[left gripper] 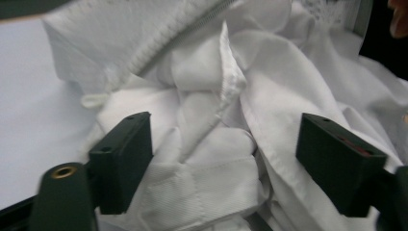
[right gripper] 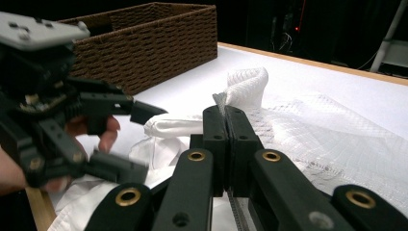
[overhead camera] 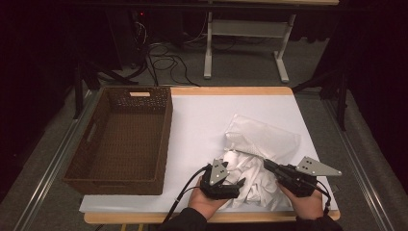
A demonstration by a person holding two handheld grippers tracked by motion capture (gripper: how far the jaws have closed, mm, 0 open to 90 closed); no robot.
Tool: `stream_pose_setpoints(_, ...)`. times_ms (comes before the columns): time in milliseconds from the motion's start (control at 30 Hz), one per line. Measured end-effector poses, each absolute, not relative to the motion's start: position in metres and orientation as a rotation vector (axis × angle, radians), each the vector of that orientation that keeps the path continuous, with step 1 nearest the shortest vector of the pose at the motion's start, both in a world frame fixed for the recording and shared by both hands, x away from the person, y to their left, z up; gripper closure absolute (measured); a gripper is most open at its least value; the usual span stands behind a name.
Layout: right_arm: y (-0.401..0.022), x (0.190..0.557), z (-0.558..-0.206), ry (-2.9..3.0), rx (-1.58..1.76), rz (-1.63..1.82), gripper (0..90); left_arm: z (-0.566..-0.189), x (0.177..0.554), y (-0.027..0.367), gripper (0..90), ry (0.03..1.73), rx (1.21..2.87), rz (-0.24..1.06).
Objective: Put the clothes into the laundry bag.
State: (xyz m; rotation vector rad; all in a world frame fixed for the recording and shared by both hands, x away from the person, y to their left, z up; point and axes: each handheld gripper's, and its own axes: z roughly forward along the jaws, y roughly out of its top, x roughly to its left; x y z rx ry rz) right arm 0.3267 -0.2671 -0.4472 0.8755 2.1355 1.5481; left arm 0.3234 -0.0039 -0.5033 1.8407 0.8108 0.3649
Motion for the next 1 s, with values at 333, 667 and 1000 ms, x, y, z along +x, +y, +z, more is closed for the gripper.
stream_pose_setpoints(333, -0.267, 0.327, -0.449, 2.150, 0.876, 1.540, 90.0, -0.517, 0.320, -0.022, 40.0, 0.782, 1.963, 0.349)
stream_pose_setpoints(667, -0.263, 0.327, -0.450, 2.158, 0.868, 1.545, 90.0, -0.514, 0.318, -0.024, 70.8, 0.805, 1.970, 0.361)
stream_pose_setpoints(1000, -0.258, 0.327, -0.448, 2.158, 0.852, 1.564, 90.0, -0.482, 0.307, 0.001, 73.3, 0.816, 1.800, 0.370)
